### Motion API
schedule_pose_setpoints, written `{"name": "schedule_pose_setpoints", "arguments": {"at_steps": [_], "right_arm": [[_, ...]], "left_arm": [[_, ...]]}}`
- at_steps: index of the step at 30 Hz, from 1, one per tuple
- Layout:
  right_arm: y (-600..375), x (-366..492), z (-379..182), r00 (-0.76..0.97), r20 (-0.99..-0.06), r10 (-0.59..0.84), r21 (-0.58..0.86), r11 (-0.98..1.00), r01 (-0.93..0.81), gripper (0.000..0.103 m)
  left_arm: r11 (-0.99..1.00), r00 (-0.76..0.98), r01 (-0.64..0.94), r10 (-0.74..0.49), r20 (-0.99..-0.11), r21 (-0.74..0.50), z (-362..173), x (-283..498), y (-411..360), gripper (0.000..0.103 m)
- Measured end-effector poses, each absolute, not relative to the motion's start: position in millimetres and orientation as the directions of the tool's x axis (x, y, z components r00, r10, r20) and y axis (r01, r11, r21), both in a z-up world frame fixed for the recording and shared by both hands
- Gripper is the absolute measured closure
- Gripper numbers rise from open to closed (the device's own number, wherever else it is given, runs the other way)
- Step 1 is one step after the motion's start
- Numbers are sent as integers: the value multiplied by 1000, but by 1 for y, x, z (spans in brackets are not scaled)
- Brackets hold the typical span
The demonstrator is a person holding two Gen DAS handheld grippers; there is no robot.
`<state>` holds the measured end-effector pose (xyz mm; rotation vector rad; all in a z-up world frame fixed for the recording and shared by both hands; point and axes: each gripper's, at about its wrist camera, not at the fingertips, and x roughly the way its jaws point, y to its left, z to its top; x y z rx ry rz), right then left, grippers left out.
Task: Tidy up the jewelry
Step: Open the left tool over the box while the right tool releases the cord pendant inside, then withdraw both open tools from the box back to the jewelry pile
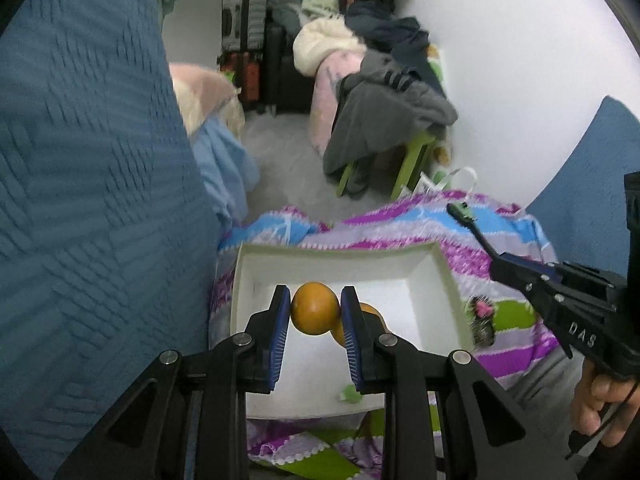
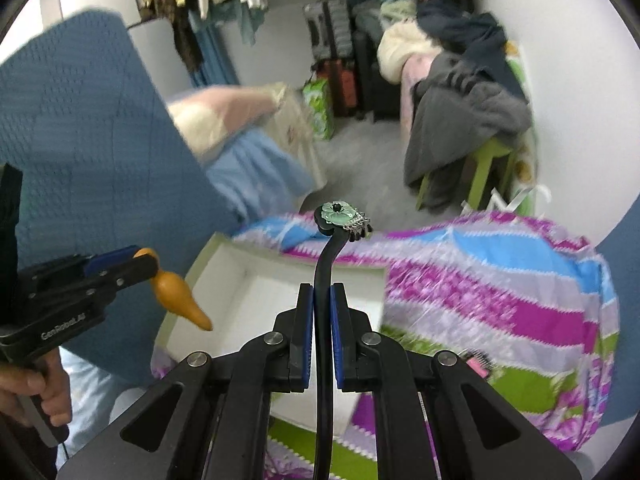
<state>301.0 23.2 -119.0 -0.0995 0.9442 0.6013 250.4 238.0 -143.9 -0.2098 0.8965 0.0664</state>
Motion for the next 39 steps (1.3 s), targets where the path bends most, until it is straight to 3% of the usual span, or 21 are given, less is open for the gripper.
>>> {"name": "schedule_pose_setpoints", "arguments": {"at_steps": [15, 25, 26, 27, 28, 30, 39], "right_arm": [[60, 298, -198, 275, -876, 397, 185, 801, -569, 97], [55, 300, -203, 228, -885, 405, 218, 796, -565, 95], [54, 301, -201, 227, -883, 411, 224, 793, -567, 93], [52, 301, -196, 231, -880, 415, 225, 792, -568, 84], [50, 302, -192, 237, -876, 420, 226, 792, -567, 72], [46, 301, -178, 254, -859, 445, 235, 782, -577, 71], [21, 292, -102, 390, -768, 509, 203, 770, -604, 71]], "left_arm": [[966, 514, -187, -59, -856, -179, -232, 258, 253, 77], [964, 518, -163, -96, -850, -208, -228, 255, 244, 75], [964, 521, -169, -89, -849, -205, -225, 254, 244, 67], [964, 530, -177, -76, -845, -197, -219, 253, 245, 56], [965, 549, -176, -67, -833, -193, -212, 250, 245, 50], [967, 579, -178, -48, -814, -184, -197, 244, 243, 36], [969, 672, -181, -2, -741, -166, -128, 225, 226, 36]]}}
